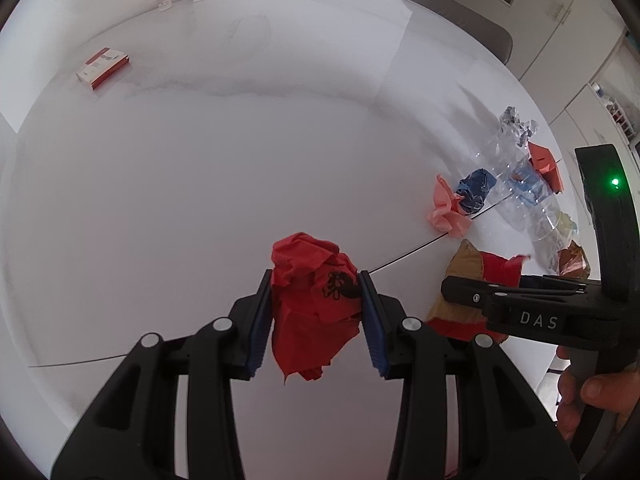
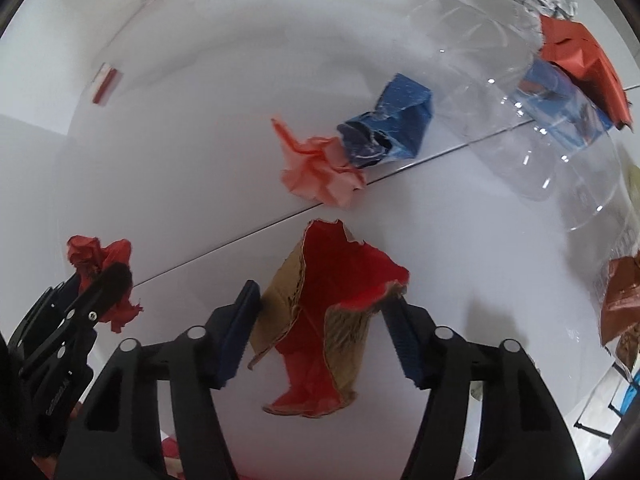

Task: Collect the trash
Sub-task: 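Grasp the red-and-brown paper bag with the right tool while the left holds red paper, then carry both items to the bin and open both tools over it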

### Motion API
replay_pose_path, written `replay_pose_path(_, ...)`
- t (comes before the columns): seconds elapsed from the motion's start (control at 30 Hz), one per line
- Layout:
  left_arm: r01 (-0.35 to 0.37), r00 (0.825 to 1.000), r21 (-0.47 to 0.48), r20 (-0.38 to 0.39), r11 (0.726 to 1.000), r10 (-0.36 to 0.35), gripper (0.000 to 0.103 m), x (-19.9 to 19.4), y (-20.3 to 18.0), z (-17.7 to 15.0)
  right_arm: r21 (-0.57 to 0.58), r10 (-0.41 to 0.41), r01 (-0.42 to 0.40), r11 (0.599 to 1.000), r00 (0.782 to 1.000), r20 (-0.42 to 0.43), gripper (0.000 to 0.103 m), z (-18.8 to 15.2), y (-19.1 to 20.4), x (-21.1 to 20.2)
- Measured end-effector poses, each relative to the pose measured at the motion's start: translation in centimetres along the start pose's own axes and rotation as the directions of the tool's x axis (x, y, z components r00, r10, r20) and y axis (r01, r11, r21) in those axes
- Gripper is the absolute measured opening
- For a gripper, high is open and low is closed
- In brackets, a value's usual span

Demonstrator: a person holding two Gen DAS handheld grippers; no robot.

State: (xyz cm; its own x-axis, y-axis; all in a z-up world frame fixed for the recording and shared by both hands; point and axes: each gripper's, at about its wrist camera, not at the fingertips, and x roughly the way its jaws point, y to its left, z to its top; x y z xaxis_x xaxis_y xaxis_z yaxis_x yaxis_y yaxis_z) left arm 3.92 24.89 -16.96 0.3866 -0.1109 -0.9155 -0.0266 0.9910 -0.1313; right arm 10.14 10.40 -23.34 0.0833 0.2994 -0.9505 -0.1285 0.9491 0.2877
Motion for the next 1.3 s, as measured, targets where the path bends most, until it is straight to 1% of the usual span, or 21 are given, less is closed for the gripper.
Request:
replay_pose_path(0.03,-0.002,1.0,-0.005,0.0,1.0,0.002,0.04,0.0,0.1,0.0,-0.006,0.004,-0.004,1.0,1.0,0.001,0.052,0.0,0.1,-0.1)
replay_pose_path(0.07,-0.006,1.0,-0.008,0.0,1.0,0.006,0.04,-0.1,0.1,-0.1,-0.012,0.013,-0.013,1.0,1.0,0.003,0.049,0.1,0.1,-0.3)
replay_pose_path(0.13,-0.009,1.0,-0.009,0.005,1.0,0.009,0.04,-0.3,0.0,-0.1,-0.02,0.042,-0.042,0.999,0.999,0.005,0.038,-0.1,-0.3,-0.8)
replay_pose_path(0.23,-0.013,1.0,-0.003,0.012,1.0,0.013,0.04,-0.6,-0.3,-0.1,-0.028,0.071,-0.071,0.997,0.997,-0.001,0.034,-0.3,-0.6,-0.9)
replay_pose_path(0.27,-0.014,1.0,0.0,0.015,1.0,0.014,0.04,-0.7,-0.6,-0.1,-0.029,0.08,-0.08,0.996,0.997,-0.004,0.034,-1.0,-1.6,-1.6)
replay_pose_path(0.33,-0.016,1.0,0.005,0.019,1.0,0.016,0.04,-0.9,-1.0,-0.1,-0.033,0.106,-0.107,0.994,0.994,-0.009,0.034,-1.4,-1.8,-1.7)
replay_pose_path(0.47,-0.016,1.0,0.012,0.024,1.0,0.016,0.04,-1.3,-1.9,-0.1,-0.049,0.126,-0.126,0.991,0.992,0.003,0.033,-2.0,-2.5,-2.7)
replay_pose_path(0.6,-0.004,1.0,0.042,0.027,0.999,0.003,0.04,-1.9,-3.6,0.0,-0.05,0.145,-0.143,0.989,0.988,0.047,0.033,-2.8,-4.3,-5.2)
replay_pose_path(0.67,0.008,1.0,0.072,0.029,0.997,-0.01,0.04,-2.2,-5.1,0.2,-0.043,0.148,-0.145,0.989,0.984,0.094,0.033,-3.9,-6.4,-7.8)
replay_pose_path(0.77,0.041,0.998,0.133,0.038,0.99,-0.047,0.04,-2.9,-8.2,0.5,-0.022,0.103,-0.1,0.995,0.98,0.172,0.034,-6.4,-10.3,-11.7)
replay_pose_path(0.87,0.088,0.994,0.202,0.043,0.975,-0.099,0.04,-3.7,-11.8,0.8,0.056,0.052,-0.066,0.996,0.973,0.224,0.034,-9.4,-15.3,-14.7)
replay_pose_path(0.93,0.133,0.988,0.249,0.037,0.959,-0.147,0.04,-4.1,-14.5,0.7,0.123,0.01,-0.041,0.992,0.971,0.24,0.034,-11.4,-18.4,-15.7)
replay_pose_path(1.03,0.204,0.976,0.308,0.006,0.929,-0.217,0.04,-4.6,-18.5,0.4,0.213,-0.08,0.027,0.977,0.967,0.243,0.034,-14.3,-23.0,-16.3)
replay_pose_path(1.1,0.241,0.968,0.343,-0.023,0.908,-0.249,0.04,-4.6,-21.0,0.0,0.258,-0.111,0.049,0.965,0.966,0.232,0.034,-15.7,-25.5,-15.9)
replay_pose_path(1.17,0.257,0.965,0.375,-0.041,0.891,-0.261,0.04,-4.6,-23.0,-0.5,0.275,-0.137,0.075,0.959,0.967,0.215,0.034,-16.8,-27.4,-15.0)
replay_pose_path(1.27,0.265,0.963,0.422,-0.064,0.867,-0.263,0.04,-4.7,-25.5,-1.3,0.267,-0.171,0.12,0.956,0.969,0.178,0.042,-17.6,-29.7,-13.2)
replay_pose_path(1.3,0.267,0.962,0.434,-0.071,0.861,-0.263,0.04,-4.7,-26.2,-1.5,0.264,-0.185,0.138,0.955,0.969,0.163,0.054,-17.9,-30.4,-12.6)
